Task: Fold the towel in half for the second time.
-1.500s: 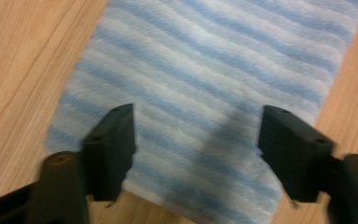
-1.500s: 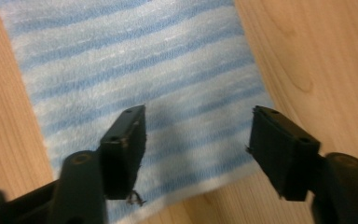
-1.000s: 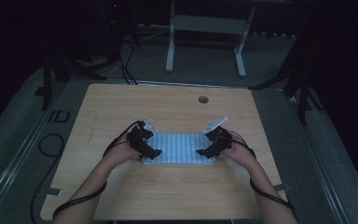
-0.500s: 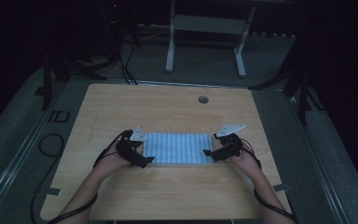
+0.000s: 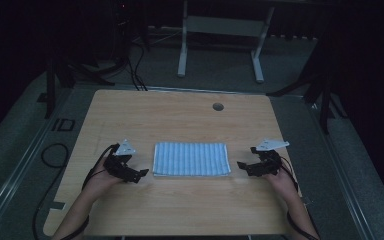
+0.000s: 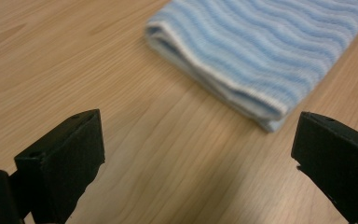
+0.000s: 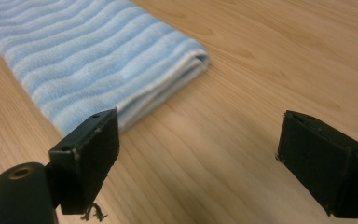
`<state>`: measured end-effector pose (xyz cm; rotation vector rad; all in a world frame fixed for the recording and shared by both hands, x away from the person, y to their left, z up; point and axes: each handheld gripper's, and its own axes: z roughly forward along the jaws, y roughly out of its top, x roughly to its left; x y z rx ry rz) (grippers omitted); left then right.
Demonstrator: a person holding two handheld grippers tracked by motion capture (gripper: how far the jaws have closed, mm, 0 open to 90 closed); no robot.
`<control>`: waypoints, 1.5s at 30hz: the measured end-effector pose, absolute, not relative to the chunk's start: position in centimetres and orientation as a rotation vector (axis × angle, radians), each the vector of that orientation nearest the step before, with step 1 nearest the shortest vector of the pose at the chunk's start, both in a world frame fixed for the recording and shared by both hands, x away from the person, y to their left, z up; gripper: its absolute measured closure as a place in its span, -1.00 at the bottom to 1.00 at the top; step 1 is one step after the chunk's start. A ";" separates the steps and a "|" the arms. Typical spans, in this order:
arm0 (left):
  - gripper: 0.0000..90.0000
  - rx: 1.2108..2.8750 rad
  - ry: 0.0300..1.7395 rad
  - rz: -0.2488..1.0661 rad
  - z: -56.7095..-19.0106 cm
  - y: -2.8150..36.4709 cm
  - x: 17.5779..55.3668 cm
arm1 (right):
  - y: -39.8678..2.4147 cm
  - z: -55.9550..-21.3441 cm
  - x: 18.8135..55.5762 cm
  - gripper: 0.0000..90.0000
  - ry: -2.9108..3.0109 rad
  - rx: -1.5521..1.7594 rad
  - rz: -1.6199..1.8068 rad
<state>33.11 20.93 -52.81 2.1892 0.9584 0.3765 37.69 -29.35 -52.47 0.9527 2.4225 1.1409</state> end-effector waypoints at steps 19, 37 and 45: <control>-0.95 2.080 1.144 0.420 -54.8 25.9 30.6 | -34.3 -53.9 33.5 -0.78 2.153 1.171 1.066; -0.95 1.898 1.294 0.553 -55.2 27.9 29.8 | -37.4 -54.5 32.5 -0.78 1.893 1.370 1.075; -0.95 1.836 1.362 0.575 -55.5 28.7 29.7 | -37.4 -54.5 32.5 -0.78 1.850 1.374 1.085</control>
